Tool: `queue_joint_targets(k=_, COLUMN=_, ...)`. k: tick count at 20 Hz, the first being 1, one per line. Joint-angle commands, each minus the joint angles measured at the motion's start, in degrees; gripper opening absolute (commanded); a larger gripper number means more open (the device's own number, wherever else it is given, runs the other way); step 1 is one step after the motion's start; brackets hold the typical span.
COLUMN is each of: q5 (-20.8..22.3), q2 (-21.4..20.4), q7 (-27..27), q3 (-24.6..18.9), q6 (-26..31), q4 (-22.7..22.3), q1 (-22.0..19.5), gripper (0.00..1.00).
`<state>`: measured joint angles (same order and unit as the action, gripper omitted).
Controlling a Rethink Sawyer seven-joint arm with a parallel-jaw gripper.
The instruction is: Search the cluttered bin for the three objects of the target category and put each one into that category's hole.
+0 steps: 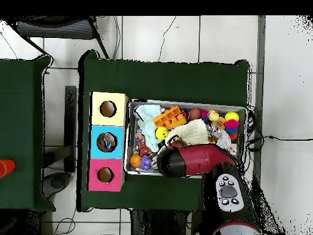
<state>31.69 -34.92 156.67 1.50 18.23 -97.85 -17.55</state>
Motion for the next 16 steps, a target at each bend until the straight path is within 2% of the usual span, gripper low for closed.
queue_joint_targets(k=1, q5=-4.91, q2=-12.82, q7=-5.44, q3=-3.49, q6=12.76, q4=-6.01, q1=2.18, gripper=0.0)
queue_joint_targets(k=5, q5=-8.04, q2=-17.53, q7=-5.04, q3=-3.98, q6=17.43, q4=-6.28, q1=3.51, gripper=0.0)
queue_joint_targets(k=16, q5=-10.77, q2=-19.82, q7=-3.23, q3=-3.71, q6=20.79, q4=-6.45, q1=6.25, gripper=0.0)
